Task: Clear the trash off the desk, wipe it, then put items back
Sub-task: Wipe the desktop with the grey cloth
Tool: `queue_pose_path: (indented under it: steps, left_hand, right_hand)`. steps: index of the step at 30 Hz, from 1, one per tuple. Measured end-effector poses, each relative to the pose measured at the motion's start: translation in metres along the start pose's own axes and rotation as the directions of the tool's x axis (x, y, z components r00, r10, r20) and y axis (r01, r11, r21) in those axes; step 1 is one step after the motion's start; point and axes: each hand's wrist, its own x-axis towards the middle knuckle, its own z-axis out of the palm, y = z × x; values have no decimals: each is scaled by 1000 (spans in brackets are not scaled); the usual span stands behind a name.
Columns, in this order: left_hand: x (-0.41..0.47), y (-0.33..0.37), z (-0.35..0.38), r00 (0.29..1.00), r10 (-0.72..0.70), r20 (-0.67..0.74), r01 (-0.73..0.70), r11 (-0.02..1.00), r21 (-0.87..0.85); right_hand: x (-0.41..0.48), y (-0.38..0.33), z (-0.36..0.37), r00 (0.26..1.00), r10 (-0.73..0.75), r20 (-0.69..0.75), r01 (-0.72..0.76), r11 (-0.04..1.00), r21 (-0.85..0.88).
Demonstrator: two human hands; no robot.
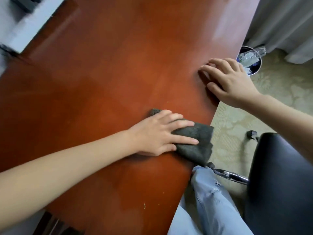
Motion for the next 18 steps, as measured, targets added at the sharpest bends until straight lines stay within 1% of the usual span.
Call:
queue_pose_path:
  steps: [1, 2, 4, 5, 7, 9, 11, 12, 13, 14, 16, 18]
  left_hand:
    - [-9, -13, 0, 999, -41, 0, 41, 999, 14]
    - [-21, -26, -1, 993, -115, 2, 115, 993, 8]
    - [-38, -53, -5, 953, -303, 26, 303, 953, -21]
    - [-41, -64, -8, 927, -372, 40, 373, 927, -28]
    - [-32, -81, -12, 887, -458, 67, 461, 886, -46]
    - [-3, -94, -17, 843, -533, 71, 537, 839, -86]
    - [33, -104, -21, 816, -576, 57, 578, 807, -118]
    - [51, -106, -23, 818, -573, 46, 574, 810, -121]
    - [68, -103, -23, 838, -545, 34, 544, 830, -118]
    - [83, -96, -22, 873, -487, 21, 486, 867, -111]
    - [106, -70, -17, 950, -312, -2, 310, 946, -98]
    - [114, -43, -14, 991, -136, -7, 135, 985, -105]
  right_hand:
    - [2, 7, 0, 1000, 10, -16, -10, 1000, 8]
    - [5, 15, 1, 999, 21, -27, -21, 1000, 15]
    - [12, 29, 1, 997, 57, -43, -56, 998, 33]
    - [16, 35, 1, 996, 71, -48, -68, 997, 46]
    - [24, 44, 2, 996, 60, -59, -57, 997, 53]
    - [29, 51, 4, 997, 22, -74, -19, 999, 42]
    - [30, 59, 6, 995, -3, -98, 9, 998, 62]
    - [31, 63, 6, 994, -5, -109, 14, 996, 87]
    - [32, 67, 5, 993, -2, -116, 16, 993, 114]
    - [34, 71, 4, 993, -1, -120, 17, 990, 137]
    - [36, 75, 3, 992, -6, -124, 24, 989, 146]
    - [39, 75, 4, 991, -2, -136, 21, 990, 141]
